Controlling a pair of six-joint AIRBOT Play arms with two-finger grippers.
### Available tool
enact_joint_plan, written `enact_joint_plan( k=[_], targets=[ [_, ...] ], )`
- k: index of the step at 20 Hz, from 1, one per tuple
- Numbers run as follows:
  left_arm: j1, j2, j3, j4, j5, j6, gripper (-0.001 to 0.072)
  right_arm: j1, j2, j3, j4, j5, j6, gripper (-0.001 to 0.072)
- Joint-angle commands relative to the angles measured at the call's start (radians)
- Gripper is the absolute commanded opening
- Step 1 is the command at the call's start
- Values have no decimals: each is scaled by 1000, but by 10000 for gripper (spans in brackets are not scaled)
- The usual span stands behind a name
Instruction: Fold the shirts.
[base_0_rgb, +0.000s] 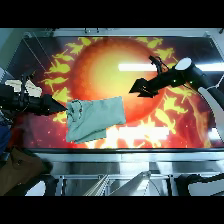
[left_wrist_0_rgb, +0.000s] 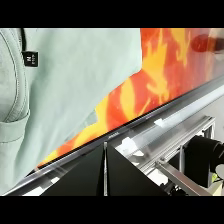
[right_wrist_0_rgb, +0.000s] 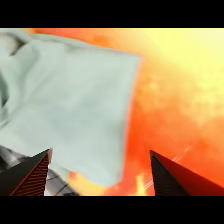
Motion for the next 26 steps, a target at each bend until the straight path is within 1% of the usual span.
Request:
enact_joint_plan(
  k=[1, 3, 7, 9, 12, 13, 14, 15, 16, 17, 18, 20, 21, 23, 26],
  targets=[
    [1, 0, 0, -11, -1, -2, 16, -53, -54, -119, 67, -37, -41, 698],
    [1, 1, 0, -11, 0, -3, 16, -18, -111, -119, 98, -35, -53, 698],
    [1, 1, 0, -11, 2, -3, 17, 69, -193, -119, 270, -88, -134, 697],
    [1, 1, 0, -11, 2, -3, 17, 111, -220, -119, 348, -105, -168, 697],
    [1, 1, 0, -11, 2, -3, 17, 164, -242, -117, 420, -121, -195, 694],
    [1, 0, 0, -11, 2, -3, 17, 180, -246, -117, 439, -128, -204, 680],
    [1, 1, 0, -11, 2, -3, 17, 193, -246, -117, 462, -130, -222, 548],
    [1, 1, 0, -11, 2, -3, 17, 201, -246, -117, 486, -129, -241, 348],
    [1, 1, 0, -11, 3, -3, 17, 202, -245, -117, 529, -122, -274, 51],
    [1, 1, 0, -11, 5, -3, 17, 195, -241, -116, 568, -115, -293, 22],
    [1, 1, 0, -11, 8, -3, 17, 172, -226, -115, 594, -108, -327, 21],
    [1, 1, 0, -11, 13, -3, 17, 76, -157, -115, 576, -111, -336, 20],
    [1, 1, 0, -11, 12, -3, 17, -5, -104, -116, 530, -111, -316, 19],
    [1, 1, 0, -10, 12, -2, 17, -199, 0, -116, 352, -112, -183, 19],
    [1, 1, 0, -10, 8, -2, 17, -511, 133, -148, -25, -120, 43, 19]
  ],
)
